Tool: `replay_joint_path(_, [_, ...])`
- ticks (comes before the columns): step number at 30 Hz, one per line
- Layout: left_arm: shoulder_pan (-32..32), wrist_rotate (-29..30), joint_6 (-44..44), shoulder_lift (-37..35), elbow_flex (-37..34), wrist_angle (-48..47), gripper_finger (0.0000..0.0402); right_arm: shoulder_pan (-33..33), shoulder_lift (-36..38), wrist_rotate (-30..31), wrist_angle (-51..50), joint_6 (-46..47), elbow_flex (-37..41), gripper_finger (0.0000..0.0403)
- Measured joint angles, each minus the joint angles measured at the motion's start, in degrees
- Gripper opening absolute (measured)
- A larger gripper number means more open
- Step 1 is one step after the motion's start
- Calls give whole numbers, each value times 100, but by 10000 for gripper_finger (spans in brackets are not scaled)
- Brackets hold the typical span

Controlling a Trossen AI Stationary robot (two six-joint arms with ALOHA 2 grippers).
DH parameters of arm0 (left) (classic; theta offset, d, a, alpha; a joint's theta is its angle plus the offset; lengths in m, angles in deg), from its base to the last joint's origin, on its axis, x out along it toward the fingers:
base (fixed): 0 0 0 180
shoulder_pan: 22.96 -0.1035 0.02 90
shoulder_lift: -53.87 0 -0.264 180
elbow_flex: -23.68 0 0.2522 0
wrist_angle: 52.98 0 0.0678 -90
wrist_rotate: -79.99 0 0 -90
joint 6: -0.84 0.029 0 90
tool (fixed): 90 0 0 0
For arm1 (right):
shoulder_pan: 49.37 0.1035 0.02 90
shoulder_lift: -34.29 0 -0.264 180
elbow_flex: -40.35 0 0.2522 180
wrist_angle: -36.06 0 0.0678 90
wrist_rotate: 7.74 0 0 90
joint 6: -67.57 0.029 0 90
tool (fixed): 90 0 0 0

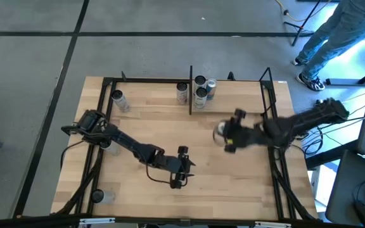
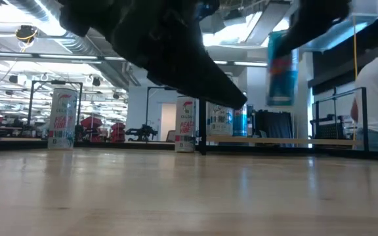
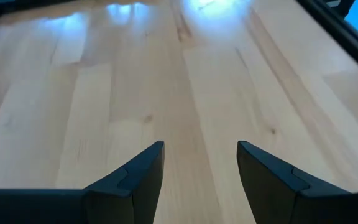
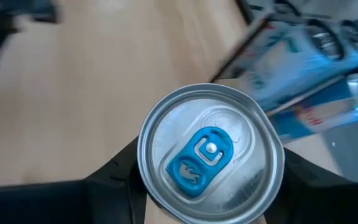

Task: Place canned beverage on shelf
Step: Put the blue soda can on the shelf aligned with the other blue soda can

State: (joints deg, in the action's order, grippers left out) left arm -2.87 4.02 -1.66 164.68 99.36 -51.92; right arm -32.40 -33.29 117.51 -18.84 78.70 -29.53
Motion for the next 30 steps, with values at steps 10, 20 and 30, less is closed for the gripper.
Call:
replay_joint_path(10, [29,-14,-36,6,-10,73,194,-2926,-121,-2415,1022,-2222,-2,200])
replay_joint_path(20, [105,6,-38,6,-9,156,194,-4548,-574,-4226,1658,-2823,-2,200])
replay_joint_path(30, [105,7,-36,8,-10,153,194,-4785,-1134,-4492,1916,-2897,-2,200])
